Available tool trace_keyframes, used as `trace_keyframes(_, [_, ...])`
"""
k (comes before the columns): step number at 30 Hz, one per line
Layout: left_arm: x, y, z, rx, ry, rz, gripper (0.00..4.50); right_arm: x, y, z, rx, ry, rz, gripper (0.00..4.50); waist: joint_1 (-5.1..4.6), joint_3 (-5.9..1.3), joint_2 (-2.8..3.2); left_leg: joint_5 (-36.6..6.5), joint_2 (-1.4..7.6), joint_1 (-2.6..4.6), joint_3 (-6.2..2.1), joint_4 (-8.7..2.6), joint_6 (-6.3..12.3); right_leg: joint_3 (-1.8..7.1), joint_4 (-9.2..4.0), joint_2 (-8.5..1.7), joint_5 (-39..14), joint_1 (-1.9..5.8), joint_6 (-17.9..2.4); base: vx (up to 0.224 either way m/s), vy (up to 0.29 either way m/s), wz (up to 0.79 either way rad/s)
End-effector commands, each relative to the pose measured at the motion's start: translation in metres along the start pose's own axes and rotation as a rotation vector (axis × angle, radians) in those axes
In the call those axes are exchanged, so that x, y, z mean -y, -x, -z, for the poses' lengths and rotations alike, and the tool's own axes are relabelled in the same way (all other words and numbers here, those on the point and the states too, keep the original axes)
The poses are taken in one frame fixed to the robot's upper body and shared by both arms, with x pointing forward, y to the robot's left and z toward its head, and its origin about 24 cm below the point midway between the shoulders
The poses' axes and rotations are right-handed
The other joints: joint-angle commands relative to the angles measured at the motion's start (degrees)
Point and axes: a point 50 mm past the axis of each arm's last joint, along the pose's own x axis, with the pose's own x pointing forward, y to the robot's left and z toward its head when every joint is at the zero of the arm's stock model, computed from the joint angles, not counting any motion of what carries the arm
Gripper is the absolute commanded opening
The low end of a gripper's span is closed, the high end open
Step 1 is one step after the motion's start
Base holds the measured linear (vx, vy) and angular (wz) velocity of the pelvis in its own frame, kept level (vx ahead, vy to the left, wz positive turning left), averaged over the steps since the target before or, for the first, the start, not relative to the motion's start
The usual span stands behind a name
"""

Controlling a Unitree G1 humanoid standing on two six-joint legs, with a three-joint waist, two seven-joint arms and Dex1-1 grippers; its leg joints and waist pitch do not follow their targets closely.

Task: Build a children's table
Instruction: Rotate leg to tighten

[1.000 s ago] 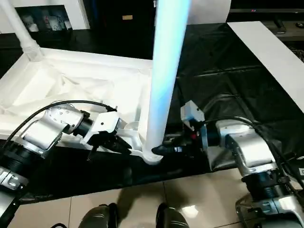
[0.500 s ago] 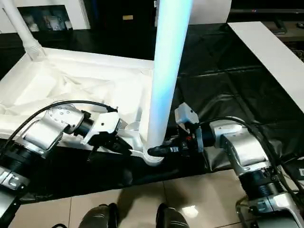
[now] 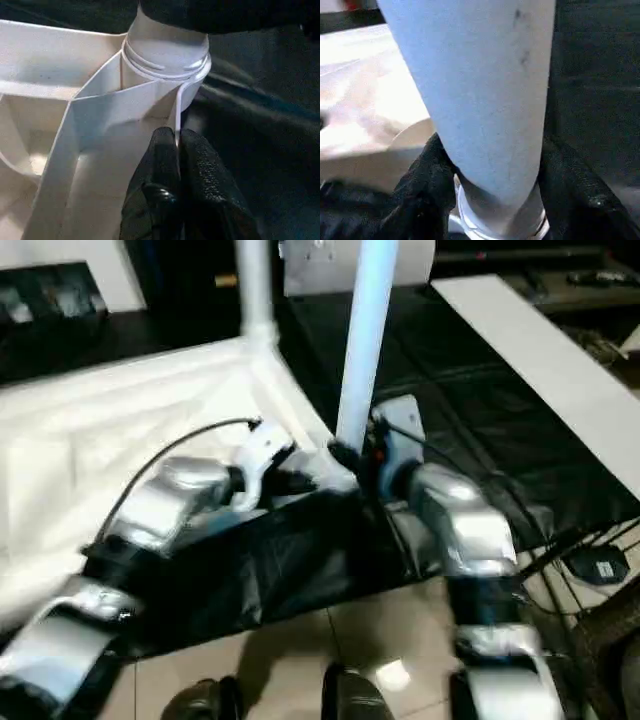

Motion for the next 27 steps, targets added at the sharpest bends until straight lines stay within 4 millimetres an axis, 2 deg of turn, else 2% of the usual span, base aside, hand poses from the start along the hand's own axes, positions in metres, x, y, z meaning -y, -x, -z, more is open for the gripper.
trace_keyframes(1, [0.004, -0.009, -0.024, 0.082, 0.007, -0.071, 0.00, -0.036, -0.016, 0.015, -0.039, -0.028, -0.097, 2.57, 0.57, -5.41, -0.68, -8.2, 2.22, 0.96, -1.77, -3.50, 4.57, 2.56, -5.12, -4.91, -25.3, 3.69, -7.0, 0.000, 0.000, 0.00])
trace_keyframes(2, [0.004, -0.010, -0.024, 0.082, 0.006, -0.074, 0.00, -0.037, -0.017, 0.015, -0.030, -0.034, -0.093, 2.69, 0.75, -5.52, -0.66, -7.7, 2.27, 0.98, -1.73, -3.49, 4.87, 2.63, -4.96, -4.91, -24.0, 3.73, -7.3, 0.000, 0.000, 0.00])
trace_keyframes(3, [0.005, -0.011, -0.028, 0.084, 0.003, -0.084, 0.00, -0.038, -0.019, 0.011, 0.008, -0.065, -0.070, 2.69, 0.98, -5.65, -0.34, -6.8, 2.53, 0.87, -1.78, -3.54, 5.49, 2.80, -4.47, -4.99, -20.5, 3.85, -8.5, 0.000, 0.000, 0.00])
trace_keyframes(5, [0.006, -0.012, -0.029, 0.088, 0.007, -0.084, 0.00, -0.039, -0.019, 0.009, 0.027, -0.077, -0.055, 2.90, 1.13, -5.84, -0.34, -6.0, 2.65, 0.93, -1.68, -3.53, 6.45, 2.88, -3.85, -4.92, -15.4, 3.92, -10.7, 0.000, 0.000, 0.00])
trace_keyframes(7, [0.006, -0.011, -0.027, 0.085, -0.014, -0.062, 0.00, -0.037, -0.016, 0.006, 0.048, -0.056, -0.063, 3.15, 1.28, -5.84, -0.24, -5.4, 2.62, 0.87, -1.62, -3.48, 7.12, 2.90, -3.67, -4.97, -13.5, 4.09, -11.5, 0.000, 0.000, 0.00])
trace_keyframes(9, [0.006, -0.009, -0.026, 0.086, -0.022, -0.048, 0.00, -0.034, -0.014, 0.005, 0.061, -0.044, -0.067, 3.18, 1.31, -5.85, -0.19, -5.0, 2.67, 0.80, -1.64, -3.48, 7.61, 2.89, -3.55, -5.01, -12.4, 4.20, -12.1, 0.000, 0.000, 0.00])
trace_keyframes(13, [0.002, -0.002, -0.017, 0.066, -0.090, 0.000, 0.00, -0.018, 0.001, 0.000, 0.113, 0.023, -0.108, 3.70, 1.51, -5.78, -0.20, -5.4, 2.74, 0.70, -1.71, -3.56, 7.92, 2.89, -3.55, -5.12, -12.8, 4.42, -11.8, 0.000, 0.000, 0.00])
trace_keyframes(15, [0.000, 0.004, -0.011, 0.045, -0.126, 0.034, 0.00, -0.010, 0.010, -0.002, 0.130, 0.059, -0.154, 3.82, 1.37, -5.71, -0.36, -5.8, 2.69, 0.64, -1.57, -3.53, 7.94, 2.99, -3.62, -5.04, -13.4, 4.48, -11.4, 0.000, 0.000, 0.00])
trace_keyframes(16, [0.000, 0.008, -0.007, 0.035, -0.153, 0.072, 0.00, -0.003, 0.018, -0.003, 0.126, 0.086, -0.193, 3.82, 1.59, -5.74, -0.28, -5.9, 2.77, 0.77, -1.67, -3.53, 7.93, 2.97, -3.68, -5.21, -13.6, 4.50, -11.5, 0.000, 0.000, 0.00])
trace_keyframes(17, [-0.001, 0.011, -0.004, 0.029, -0.169, 0.099, 0.00, 0.001, 0.022, -0.003, 0.121, 0.102, -0.218, 4.05, 1.67, -5.76, -0.30, -5.6, 2.77, 0.68, -1.62, -3.46, 8.22, 3.02, -3.58, -5.20, -13.2, 4.66, -11.7, 0.000, 0.000, 0.00])
trace_keyframes(19, [-0.002, 0.014, -0.001, 0.016, -0.185, 0.124, 0.00, 0.005, 0.028, -0.003, 0.109, 0.119, -0.256, 4.10, 1.51, -5.65, -0.18, -6.0, 2.88, 0.72, -1.64, -3.48, 8.51, 2.88, -3.61, -4.96, -13.3, 4.42, -12.1, 0.000, 0.000, 0.00])
trace_keyframes(21, [-0.003, 0.021, 0.005, -0.007, -0.227, 0.181, 0.00, 0.014, 0.040, -0.002, 0.069, 0.172, -0.344, 4.17, 1.69, -5.40, -0.21, -7.6, 3.00, 0.96, -1.63, -3.58, 8.14, 2.94, -4.03, -5.11, -16.4, 4.29, -11.5, 0.000, 0.000, 0.00])
trace_keyframes(22, [-0.004, 0.023, 0.006, -0.014, -0.241, 0.198, 0.00, 0.016, 0.045, -0.001, 0.052, 0.197, -0.376, 4.43, 1.74, -5.32, -0.25, -8.0, 2.98, 0.99, -1.59, -3.60, 7.87, 2.93, -4.14, -5.10, -17.3, 4.29, -11.2, 0.000, 0.000, 0.00])
trace_keyframes(23, [-0.005, 0.029, 0.010, -0.039, -0.268, 0.253, 0.00, 0.021, 0.056, -0.001, 0.017, 0.240, -0.462, 4.43, 1.87, -5.29, -0.19, -8.4, 3.13, 1.05, -1.70, -3.68, 7.26, 2.93, -4.15, -5.16, -18.5, 4.26, -11.1, 0.000, 0.000, 0.00])
trace_keyframes(26, [-0.005, 0.035, 0.013, -0.059, -0.313, 0.315, 0.00, 0.021, 0.065, -0.002, -0.010, 0.274, -0.550, 4.48, 2.51, -5.19, -0.11, -9.9, 3.31, 1.40, -1.71, -3.76, 6.82, 3.01, -4.38, -5.23, -20.4, 4.05, -10.4, 0.000, 0.000, 0.00])
trace_keyframes(27, [-0.005, 0.040, 0.015, -0.072, -0.350, 0.369, 0.00, 0.022, 0.071, -0.001, -0.034, 0.312, -0.617, 4.48, 2.53, -5.12, -0.09, -9.8, 3.37, 1.21, -1.79, -3.85, 6.58, 3.00, -4.15, -5.21, -20.0, 3.95, -10.7, 0.000, 0.000, 0.00])
